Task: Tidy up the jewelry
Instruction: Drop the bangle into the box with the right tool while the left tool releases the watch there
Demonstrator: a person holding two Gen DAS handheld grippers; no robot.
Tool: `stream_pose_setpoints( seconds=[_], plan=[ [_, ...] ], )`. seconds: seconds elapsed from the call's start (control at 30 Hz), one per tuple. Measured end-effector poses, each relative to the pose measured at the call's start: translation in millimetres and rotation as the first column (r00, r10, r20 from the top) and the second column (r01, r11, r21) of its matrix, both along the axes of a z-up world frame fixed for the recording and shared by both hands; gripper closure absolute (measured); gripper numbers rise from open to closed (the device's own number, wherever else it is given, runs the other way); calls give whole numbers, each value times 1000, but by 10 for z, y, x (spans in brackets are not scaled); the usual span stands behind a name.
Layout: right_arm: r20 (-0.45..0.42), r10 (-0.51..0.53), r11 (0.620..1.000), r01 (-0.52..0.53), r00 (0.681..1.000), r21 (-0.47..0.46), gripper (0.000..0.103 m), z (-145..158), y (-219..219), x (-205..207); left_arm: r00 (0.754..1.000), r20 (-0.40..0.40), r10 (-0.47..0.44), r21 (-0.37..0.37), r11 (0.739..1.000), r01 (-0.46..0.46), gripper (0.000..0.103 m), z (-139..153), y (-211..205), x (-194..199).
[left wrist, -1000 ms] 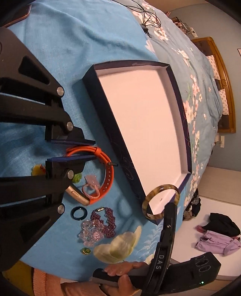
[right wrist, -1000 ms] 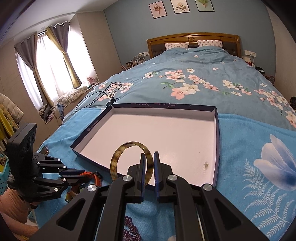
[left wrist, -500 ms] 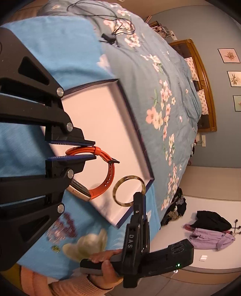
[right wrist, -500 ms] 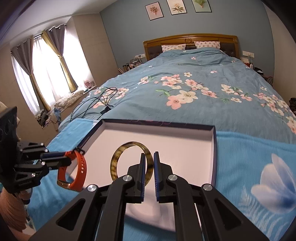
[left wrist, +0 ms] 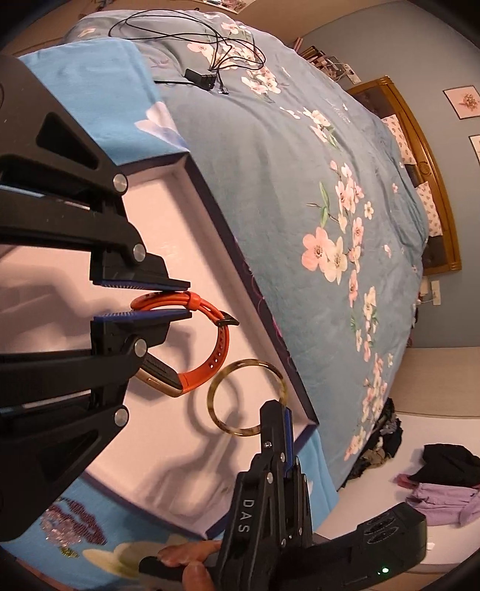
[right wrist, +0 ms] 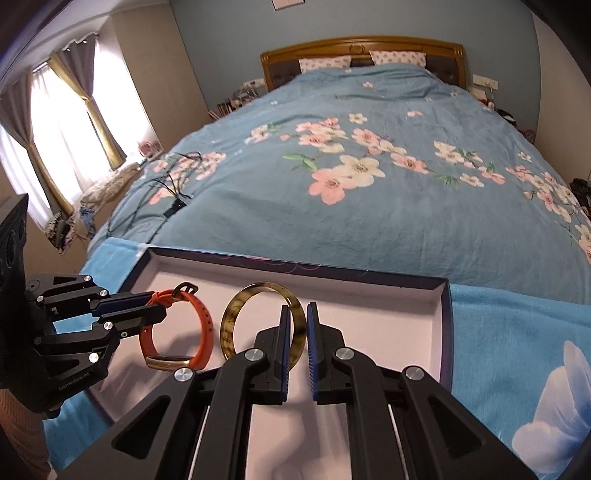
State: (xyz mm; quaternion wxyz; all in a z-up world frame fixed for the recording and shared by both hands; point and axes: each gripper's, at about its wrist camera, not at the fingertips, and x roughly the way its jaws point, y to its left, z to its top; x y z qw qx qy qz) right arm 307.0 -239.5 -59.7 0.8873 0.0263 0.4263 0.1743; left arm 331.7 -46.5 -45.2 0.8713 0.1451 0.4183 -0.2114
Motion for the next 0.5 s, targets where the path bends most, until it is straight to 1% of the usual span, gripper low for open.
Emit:
stream_pose_setpoints(
  seconds=[0.17,0.27,0.33,0.37,0.4,0.47,0.5],
  plan=[
    [-38,-25,999,24,999,-25,96,-57,23,140,1000,-16,-5,57,998,6,93,-76,-105,230],
    [-42,-46,998,45,998,-40,95,-71,33,172,1000,-22,-4,87,996,6,93,-115,-153,323],
    [-45,-60,998,58,997,-32,93,-83,13,194,1000,-20,7,100,995,-5,93,-128,-172,385],
    [-43,-60,998,59,997,-34,93,-82,10,196,1000,-20,15,104,995,-13,92,-136,-177,417],
    [-38,-66,997,65,997,-36,85,-78,7,184,1000,-20,22,105,994,-20,89,-149,-173,443],
    [-11,-72,997,72,997,-32,74,-30,-13,120,999,-13,44,104,994,-42,89,-156,-152,461],
    [5,-72,997,72,997,-31,74,6,-17,87,998,2,59,100,993,-59,87,-143,-129,448]
  ],
)
